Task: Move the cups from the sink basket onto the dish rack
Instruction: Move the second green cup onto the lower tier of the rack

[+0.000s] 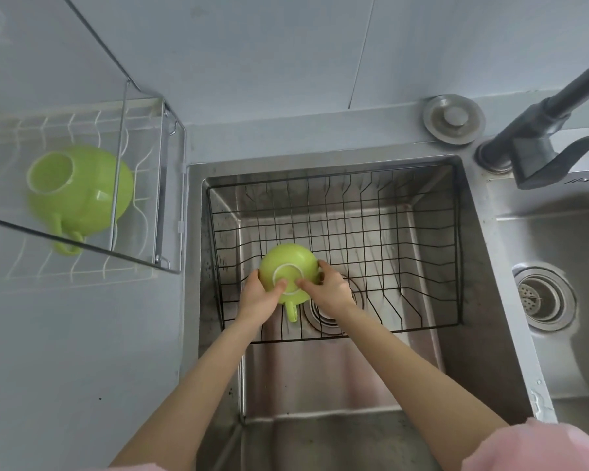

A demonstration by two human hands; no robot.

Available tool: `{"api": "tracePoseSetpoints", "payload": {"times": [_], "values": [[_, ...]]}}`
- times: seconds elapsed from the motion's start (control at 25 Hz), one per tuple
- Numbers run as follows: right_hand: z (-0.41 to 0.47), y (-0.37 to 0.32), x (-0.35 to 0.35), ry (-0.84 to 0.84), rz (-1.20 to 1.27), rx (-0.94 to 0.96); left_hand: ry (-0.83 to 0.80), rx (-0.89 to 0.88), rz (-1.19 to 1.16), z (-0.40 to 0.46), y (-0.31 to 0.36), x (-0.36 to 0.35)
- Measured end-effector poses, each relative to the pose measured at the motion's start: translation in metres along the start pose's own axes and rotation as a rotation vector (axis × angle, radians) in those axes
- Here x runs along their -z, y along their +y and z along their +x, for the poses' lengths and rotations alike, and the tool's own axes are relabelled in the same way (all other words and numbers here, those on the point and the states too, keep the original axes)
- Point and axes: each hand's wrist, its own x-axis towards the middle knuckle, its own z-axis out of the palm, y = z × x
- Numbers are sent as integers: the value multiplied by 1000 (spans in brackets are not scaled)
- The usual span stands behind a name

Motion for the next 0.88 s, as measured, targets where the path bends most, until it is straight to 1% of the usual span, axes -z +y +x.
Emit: {"api": "tracePoseSetpoints", "payload": {"times": [0.28,0.56,0.76,0.88], "values": [[-27,-2,13,75,98,30,16,-107,-63,-26,14,8],[-77,-5,23,133,113,141,37,-257,-169,-75,22,31],[-124,-10,14,156,147,215,54,-376,-236,-113,9,55],[-150,-16,3,169,149,244,53,-412,-269,-128,-4,77]]}}
